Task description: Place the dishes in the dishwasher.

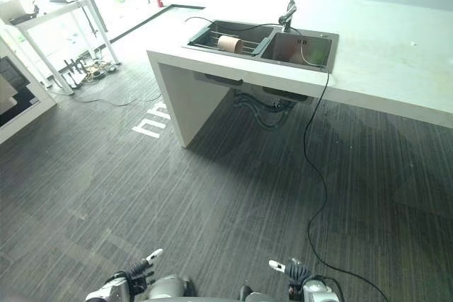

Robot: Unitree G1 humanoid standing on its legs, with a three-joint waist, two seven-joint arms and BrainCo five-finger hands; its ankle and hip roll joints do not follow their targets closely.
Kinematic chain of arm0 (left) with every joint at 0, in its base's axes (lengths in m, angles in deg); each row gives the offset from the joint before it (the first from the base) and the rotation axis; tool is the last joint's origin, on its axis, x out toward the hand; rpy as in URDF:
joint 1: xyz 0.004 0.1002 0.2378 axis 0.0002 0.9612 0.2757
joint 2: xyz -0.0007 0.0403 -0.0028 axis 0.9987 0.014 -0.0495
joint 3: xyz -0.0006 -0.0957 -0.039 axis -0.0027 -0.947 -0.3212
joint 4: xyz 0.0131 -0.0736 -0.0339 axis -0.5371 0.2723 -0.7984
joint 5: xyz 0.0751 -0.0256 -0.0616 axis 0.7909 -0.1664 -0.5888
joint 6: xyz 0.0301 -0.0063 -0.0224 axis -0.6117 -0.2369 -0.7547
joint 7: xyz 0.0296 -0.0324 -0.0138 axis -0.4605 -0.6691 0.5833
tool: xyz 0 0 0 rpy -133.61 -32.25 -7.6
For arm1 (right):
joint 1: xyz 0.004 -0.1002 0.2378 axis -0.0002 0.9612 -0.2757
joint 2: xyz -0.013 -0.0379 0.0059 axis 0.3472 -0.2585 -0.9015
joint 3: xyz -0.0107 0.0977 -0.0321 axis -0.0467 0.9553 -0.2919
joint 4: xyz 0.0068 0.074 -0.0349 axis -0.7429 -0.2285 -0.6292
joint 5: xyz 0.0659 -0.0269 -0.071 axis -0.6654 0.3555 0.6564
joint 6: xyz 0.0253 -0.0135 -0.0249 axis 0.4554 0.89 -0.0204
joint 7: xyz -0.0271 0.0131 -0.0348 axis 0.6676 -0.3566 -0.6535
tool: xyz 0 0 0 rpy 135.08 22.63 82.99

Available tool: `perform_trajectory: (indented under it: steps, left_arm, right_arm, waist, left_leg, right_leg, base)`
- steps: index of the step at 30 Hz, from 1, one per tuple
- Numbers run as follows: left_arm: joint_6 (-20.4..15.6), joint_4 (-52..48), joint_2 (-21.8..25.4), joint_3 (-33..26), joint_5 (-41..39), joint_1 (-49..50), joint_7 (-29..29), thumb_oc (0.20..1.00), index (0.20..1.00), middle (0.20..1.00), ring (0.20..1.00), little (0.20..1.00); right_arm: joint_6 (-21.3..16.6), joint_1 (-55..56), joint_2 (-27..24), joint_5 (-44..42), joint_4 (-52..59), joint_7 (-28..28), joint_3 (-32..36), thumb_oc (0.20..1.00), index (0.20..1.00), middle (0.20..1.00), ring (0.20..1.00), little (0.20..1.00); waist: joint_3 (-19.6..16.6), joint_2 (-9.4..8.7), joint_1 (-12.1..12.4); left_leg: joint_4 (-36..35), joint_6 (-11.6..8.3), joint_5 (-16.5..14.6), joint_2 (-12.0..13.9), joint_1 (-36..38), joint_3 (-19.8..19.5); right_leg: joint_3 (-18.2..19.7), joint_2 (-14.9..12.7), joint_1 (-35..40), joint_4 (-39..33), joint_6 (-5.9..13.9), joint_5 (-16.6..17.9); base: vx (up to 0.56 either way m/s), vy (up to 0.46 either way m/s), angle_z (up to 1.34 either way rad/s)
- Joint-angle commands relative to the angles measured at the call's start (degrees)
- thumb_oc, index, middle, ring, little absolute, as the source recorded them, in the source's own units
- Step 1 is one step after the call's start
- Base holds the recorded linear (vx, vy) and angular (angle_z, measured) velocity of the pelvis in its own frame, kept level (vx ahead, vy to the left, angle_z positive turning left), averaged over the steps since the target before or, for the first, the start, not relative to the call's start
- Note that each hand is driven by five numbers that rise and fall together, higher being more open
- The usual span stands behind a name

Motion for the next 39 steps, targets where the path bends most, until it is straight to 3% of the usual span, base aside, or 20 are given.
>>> perform_trajectory:
  steps: [1, 2, 3, 8, 9, 11, 13, 16, 19, 20, 22, 23, 24, 25, 30, 35, 39]
  left_arm:
    - [-0.50, 1.13, -0.79, 0.89, 1.83, 2.42, -0.43, 1.000, 1.000, 1.000, 1.000, 1.000]
    - [-0.99, 1.50, -0.81, 0.96, 3.11, 2.51, -0.56, 1.000, 1.000, 1.000, 1.000, 1.000]
    - [-1.00, 1.97, -0.85, 0.49, 4.13, 2.47, -0.61, 1.000, 1.000, 1.000, 1.000, 1.000]
    - [-0.91, 2.50, 0.03, -0.46, 2.74, 1.68, -0.47, 1.000, 1.000, 1.000, 1.000, 1.000]
    - [-0.32, 2.12, 0.70, -0.05, 2.10, 0.72, -0.10, 1.000, 1.000, 1.000, 1.000, 1.000]
    - [-0.06, 1.85, 0.88, 0.17, 1.84, 0.43, -0.06, 1.000, 1.000, 1.000, 1.000, 1.000]
    - [1.42, 0.54, 1.64, 2.03, 2.06, -1.07, -0.82, 1.000, 1.000, 1.000, 1.000, 1.000]
    - [2.12, 0.68, 2.08, 2.23, 0.15, -1.76, -1.40, 1.000, 1.000, 1.000, 1.000, 1.000]
    - [3.05, 0.65, 2.55, 1.98, -0.02, -2.97, -0.61, 1.000, 1.000, 1.000, 1.000, 1.000]
    - [3.51, 0.45, 2.65, 2.34, 0.29, -3.60, -0.38, 1.000, 1.000, 1.000, 1.000, 1.000]
    - [3.72, 0.43, 2.66, 2.71, 0.34, -4.15, -0.30, 1.000, 1.000, 1.000, 1.000, 1.000]
    - [3.64, 0.68, 2.63, 3.33, 0.04, -4.12, -0.42, 1.000, 1.000, 1.000, 1.000, 1.000]
    - [3.62, 0.71, 2.63, 3.39, -0.07, -4.08, -0.46, 1.000, 1.000, 1.000, 1.000, 1.000]
    - [3.33, 0.83, 2.46, 3.03, 0.18, -3.11, -0.34, 1.000, 1.000, 1.000, 1.000, 1.000]
    - [2.79, 1.52, 1.87, 2.27, 2.91, -0.86, -0.76, 1.000, 1.000, 1.000, 1.000, 1.000]
    - [3.29, 2.58, 2.13, 1.02, 2.42, 0.01, -0.75, 1.000, 1.000, 1.000, 1.000, 1.000]
    - [2.37, 2.16, 0.34, -0.31, -4.08, 0.87, 0.83, 1.000, 1.000, 1.000, 1.000, 1.000]
  right_arm:
    - [-2.49, -1.88, -0.20, 0.88, 0.78, -0.39, -0.23, 1.000, 1.000, 1.000, 1.000, 1.000]
    - [-2.76, -1.65, -0.17, 1.02, 0.48, -0.47, -0.17, 1.000, 1.000, 1.000, 1.000, 1.000]
    - [-2.95, -1.57, 0.04, 1.52, -0.11, -0.81, -0.02, 1.000, 1.000, 1.000, 1.000, 1.000]
    - [-2.48, -1.40, 0.63, 5.08, -1.74, -1.88, 0.24, 1.000, 1.000, 1.000, 1.000, 1.000]
    - [-1.88, -1.02, 0.95, 4.21, -2.20, -1.71, 0.69, 1.000, 1.000, 1.000, 1.000, 1.000]
    - [-1.88, -0.91, 1.07, 4.06, -2.33, -1.76, 0.80, 1.000, 1.000, 1.000, 1.000, 1.000]
    - [-2.42, -0.59, 1.87, 2.13, -2.18, -1.98, 1.26, 1.000, 1.000, 1.000, 1.000, 1.000]
    - [-2.67, -1.29, 2.27, 0.68, -1.61, -2.22, 1.19, 1.000, 1.000, 1.000, 1.000, 1.000]
    - [-3.34, -1.26, 2.02, 1.02, -0.26, -2.50, 0.42, 1.000, 1.000, 1.000, 1.000, 1.000]
    - [-3.28, -1.30, 1.76, -0.29, 0.53, -2.90, 0.25, 1.000, 1.000, 1.000, 1.000, 1.000]
    - [-2.94, -1.53, 1.64, -1.71, 1.16, -3.07, 0.27, 1.000, 1.000, 1.000, 1.000, 1.000]
    - [-2.50, -1.65, 1.88, -1.98, 1.34, -3.15, 0.84, 1.000, 1.000, 1.000, 1.000, 1.000]
    - [-2.38, -1.64, 1.93, -1.91, 1.37, -3.14, 0.93, 1.000, 1.000, 1.000, 1.000, 1.000]
    - [-2.03, -0.97, 2.37, -1.00, 1.35, -3.10, 1.63, 1.000, 1.000, 1.000, 1.000, 1.000]
    - [-2.07, 0.48, 2.84, 1.66, 0.11, -2.97, 2.04, 1.000, 1.000, 1.000, 1.000, 1.000]
    - [-1.35, 0.58, 2.42, 0.95, -1.13, -2.80, 1.50, 1.000, 1.000, 1.000, 1.000, 1.000]
    - [0.10, -0.55, 1.22, 2.46, -0.50, -2.63, 1.25, 1.000, 1.000, 1.000, 1.000, 1.000]
  waist:
    - [3.76, 0.47, 3.53]
    - [3.81, 0.52, 3.72]
    - [3.13, 0.59, 3.41]
    - [1.71, -0.05, 3.55]
    - [1.02, -0.12, 3.36]
    - [0.83, -0.14, 3.29]
    - [0.50, -0.17, 3.12]
    - [1.04, -0.10, 2.41]
    - [2.23, -0.19, 0.63]
    - [2.69, -0.43, -0.16]
    - [3.50, -0.99, -1.16]
    - [4.27, -1.74, -2.24]
    - [4.37, -1.78, -2.33]
    - [4.40, -2.05, -2.43]
    - [3.65, -1.97, -1.62]
    - [2.15, -2.01, -1.93]
    - [0.40, -1.92, -2.12]
  left_leg:
    - [-2.38, 0.69, 4.55, 0.70, 1.28, -1.47]
    - [-3.33, 0.49, 4.92, 1.24, 0.61, -0.87]
    - [-3.49, 0.56, 5.20, 2.39, 1.10, 3.21]
    - [-1.41, 3.33, 2.17, -0.08, 2.59, 4.50]
    - [-1.73, 5.07, 0.86, -1.75, 3.80, 5.11]
    - [-2.06, 5.70, 0.53, -2.49, 4.31, 5.09]
    - [-4.24, 9.38, -1.48, -6.49, 7.31, 4.74]
    - [-4.87, 10.14, -2.97, -7.57, 9.86, 4.48]
    - [-5.09, 9.54, -4.22, -7.81, 12.42, 2.95]
    - [-5.26, 9.10, -4.83, -7.75, 13.36, 2.62]
    - [-5.70, 8.67, -5.48, -7.94, 14.78, 2.30]
    - [-6.14, 8.59, -7.30, -8.50, 16.75, 1.91]
    - [-6.18, 8.60, -7.54, -8.54, 16.99, 1.86]
    - [-6.52, 8.58, -8.96, -8.80, 18.80, 2.01]
    - [-4.83, 9.10, -11.14, -9.07, 20.71, 2.87]
    - [1.12, 8.86, -13.67, -8.42, 20.74, 2.40]
    - [8.35, 7.00, -16.72, -7.45, 20.85, 1.47]
  right_leg:
    - [-0.64, -4.03, 2.76, 4.02, 7.40, -1.60]
    - [-0.74, -4.25, 3.55, 4.15, 7.53, -2.19]
    - [-2.39, -4.75, 4.95, 4.25, 7.90, -3.57]
    - [-1.77, -6.02, 8.04, 7.55, 8.54, -8.01]
    - [-2.31, -6.40, 7.96, 11.38, 8.73, -8.70]
    - [-2.47, -6.62, 7.45, 13.36, 9.04, -8.22]
    - [-2.97, -8.79, 1.57, 29.42, 11.66, -3.16]
    - [-3.03, -8.40, -3.98, 31.74, 12.02, -1.81]
    - [-2.75, -6.82, -8.89, 26.73, 11.48, -0.79]
    - [-2.86, -7.04, -11.54, 21.72, 11.54, 1.41]
    - [-2.83, -8.20, -13.67, 15.50, 12.40, 4.82]
    - [-1.67, -10.50, -16.31, 10.04, 14.33, 10.32]
    - [-1.59, -10.72, -16.48, 9.68, 14.50, 10.81]
    - [-2.74, -12.66, -16.93, 6.67, 15.25, 12.89]
    - [-6.43, -14.12, -14.67, 7.44, 14.98, 11.97]
    - [-6.53, -12.36, -12.72, 8.85, 12.84, 8.36]
    - [-6.00, -9.54, -10.20, 8.49, 9.73, 5.24]
  base:
    - [0.39, 0.294, -0.18]
    - [0.27, 0.301, -0.24]
    - [0.39, 0.471, -0.31]
    - [0.26, 0.309, -0.40]
    - [0.19, 0.246, -0.44]
    - [0.17, 0.246, -0.14]
    - [0.23, 0.391, 0.07]
    - [0.15, 0.161, 0.10]
    - [0.10, 0.021, -0.01]
    - [0.09, -0.067, 0.11]
    - [0.14, -0.089, 0.08]
    - [0.18, -0.084, 0.04]
    - [0.34, -0.125, 0.14]
    - [0.24, -0.069, 0.18]
    - [0.27, -0.093, 0.15]
    - [0.27, -0.139, 0.06]
    - [0.25, -0.124, -0.11]
